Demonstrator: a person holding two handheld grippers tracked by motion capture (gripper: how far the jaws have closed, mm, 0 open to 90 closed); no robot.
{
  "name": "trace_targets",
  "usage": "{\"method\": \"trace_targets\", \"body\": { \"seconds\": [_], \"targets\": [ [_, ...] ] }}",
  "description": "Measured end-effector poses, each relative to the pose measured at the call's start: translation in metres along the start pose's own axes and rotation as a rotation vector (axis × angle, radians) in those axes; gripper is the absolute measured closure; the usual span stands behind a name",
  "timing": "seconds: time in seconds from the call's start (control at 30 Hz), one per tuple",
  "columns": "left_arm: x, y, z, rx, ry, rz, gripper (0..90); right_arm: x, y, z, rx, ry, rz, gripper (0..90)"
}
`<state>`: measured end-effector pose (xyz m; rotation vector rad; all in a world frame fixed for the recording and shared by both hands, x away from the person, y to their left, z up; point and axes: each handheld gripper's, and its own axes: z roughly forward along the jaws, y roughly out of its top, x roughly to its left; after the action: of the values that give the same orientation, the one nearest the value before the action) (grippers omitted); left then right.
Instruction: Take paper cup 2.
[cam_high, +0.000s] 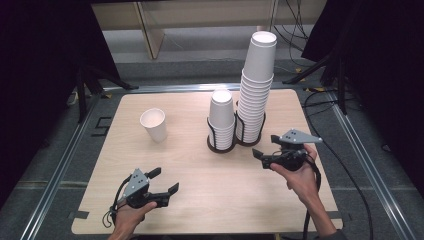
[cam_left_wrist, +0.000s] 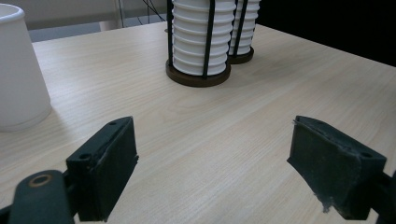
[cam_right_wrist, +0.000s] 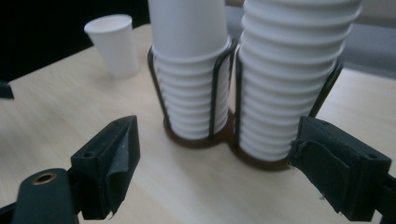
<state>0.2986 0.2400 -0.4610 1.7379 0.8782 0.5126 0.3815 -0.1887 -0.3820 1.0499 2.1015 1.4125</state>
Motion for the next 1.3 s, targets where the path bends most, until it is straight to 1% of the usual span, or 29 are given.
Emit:
{"method": "trace_targets", "body": {
  "seconds": [0.03, 0.1, 0.13, 0.17, 0.23, 0.3, 0.37, 0.4, 0.43, 0.47, 0.5, 0.53, 0.57, 0.6, 0.67, 0.7, 0.73, 0.77, 0.8, 0.83, 0.87, 0.9, 1.0, 1.07, 1.13, 1.17, 1.2, 1.23, 1.3],
  "targets": [
    [0.0, 0.0, 0.001, -0.003, -0.007, 0.001, 14.5, -0.001, 0.005, -0.001, -0.012, -0.008, 0.01, 15.7],
    [-0.001, -0.001, 0.003, -0.014, -0.02, 0.005, 14.4, -0.007, 0.016, -0.003, -0.022, -0.024, -0.017, 15.6],
    [-0.001, -0.001, 0.002, -0.001, -0.017, 0.012, 14.5, -0.008, 0.021, -0.003, -0.039, -0.022, -0.009, 15.6],
    [-0.001, -0.001, 0.003, 0.004, -0.016, 0.013, 14.5, -0.01, 0.026, -0.004, -0.036, -0.029, -0.014, 15.6],
    [0.0, -0.001, 0.004, -0.001, -0.022, 0.012, 14.4, -0.017, 0.04, -0.005, -0.05, -0.03, -0.015, 15.6],
    [0.0, 0.0, 0.004, -0.002, -0.015, 0.009, 14.5, -0.02, 0.045, -0.006, -0.052, -0.034, -0.019, 15.7],
    [0.002, 0.0, 0.003, 0.001, -0.012, 0.007, 14.5, -0.023, 0.054, -0.007, -0.057, -0.026, 0.009, 15.6],
    [0.003, 0.0, 0.004, -0.002, -0.014, 0.012, 14.5, -0.026, 0.06, -0.008, -0.066, -0.042, -0.004, 15.6],
    [0.003, 0.0, 0.004, -0.012, -0.017, 0.005, 14.5, -0.028, 0.065, -0.008, -0.076, -0.035, -0.002, 15.6],
    [0.003, 0.0, 0.003, 0.003, -0.006, 0.005, 14.5, -0.03, 0.07, -0.009, -0.074, -0.042, 0.011, 15.6],
    [0.004, 0.0, 0.003, 0.005, -0.005, 0.006, 14.5, -0.033, 0.08, -0.009, -0.095, -0.031, 0.028, 15.6],
    [0.004, 0.0, 0.005, -0.014, -0.014, 0.002, 14.5, -0.033, 0.08, -0.009, -0.095, -0.031, 0.028, 15.6],
    [0.005, 0.0, 0.004, -0.007, -0.013, 0.007, 14.5, -0.037, 0.09, -0.01, -0.109, -0.04, 0.017, 15.6],
    [0.004, 0.0, 0.004, -0.005, -0.012, 0.006, 14.5, -0.037, 0.09, -0.01, -0.109, -0.04, 0.017, 15.6],
    [0.004, 0.0, 0.003, 0.0, -0.01, 0.002, 14.5, -0.039, 0.1, -0.01, -0.11, -0.049, 0.023, 15.5],
    [0.005, 0.0, 0.003, 0.004, -0.011, 0.008, 14.5, -0.039, 0.105, -0.01, -0.116, -0.041, 0.036, 15.5],
    [0.005, 0.0, 0.003, 0.003, -0.011, 0.007, 14.5, -0.041, 0.111, -0.009, -0.134, -0.042, 0.023, 15.6],
    [0.005, 0.0, 0.003, 0.005, -0.012, 0.007, 14.5, -0.04, 0.114, -0.01, -0.122, -0.042, 0.039, 15.5],
    [0.005, 0.0, 0.004, -0.005, -0.02, 0.006, 14.5, -0.042, 0.119, -0.009, -0.136, -0.053, 0.021, 15.6],
    [0.005, 0.0, 0.004, -0.004, -0.018, 0.004, 14.5, -0.042, 0.123, -0.009, -0.133, -0.056, 0.029, 15.6],
    [0.005, 0.0, 0.003, 0.003, -0.016, 0.005, 14.5, -0.043, 0.127, -0.009, -0.146, -0.06, 0.016, 15.5],
    [0.004, 0.0, 0.003, 0.003, -0.015, -0.001, 14.5, -0.043, 0.132, -0.009, -0.134, -0.051, 0.031, 15.5],
    [0.004, 0.0, 0.004, -0.006, -0.022, 0.003, 14.4, -0.043, 0.143, -0.009, -0.143, -0.051, 0.031, 15.5],
    [0.004, 0.0, 0.004, -0.004, -0.021, 0.004, 14.5, -0.043, 0.149, -0.008, -0.147, -0.058, 0.016, 15.5],
    [0.004, 0.0, 0.004, -0.005, -0.022, 0.002, 14.5, -0.042, 0.156, -0.007, -0.15, -0.059, 0.023, 15.5],
    [0.004, 0.0, 0.004, -0.001, -0.024, 0.006, 14.4, -0.044, 0.159, -0.006, -0.15, -0.07, -0.002, 15.6],
    [0.004, -0.001, 0.004, -0.004, -0.025, 0.005, 14.5, -0.043, 0.163, -0.005, -0.145, -0.065, 0.016, 15.5],
    [0.004, 0.0, 0.004, -0.003, -0.025, 0.006, 14.4, -0.046, 0.169, -0.002, -0.158, -0.072, 0.002, 15.5],
    [0.004, 0.0, 0.004, -0.004, -0.024, 0.004, 14.5, -0.047, 0.175, 0.001, -0.15, -0.072, 0.007, 15.6]
  ]
}}
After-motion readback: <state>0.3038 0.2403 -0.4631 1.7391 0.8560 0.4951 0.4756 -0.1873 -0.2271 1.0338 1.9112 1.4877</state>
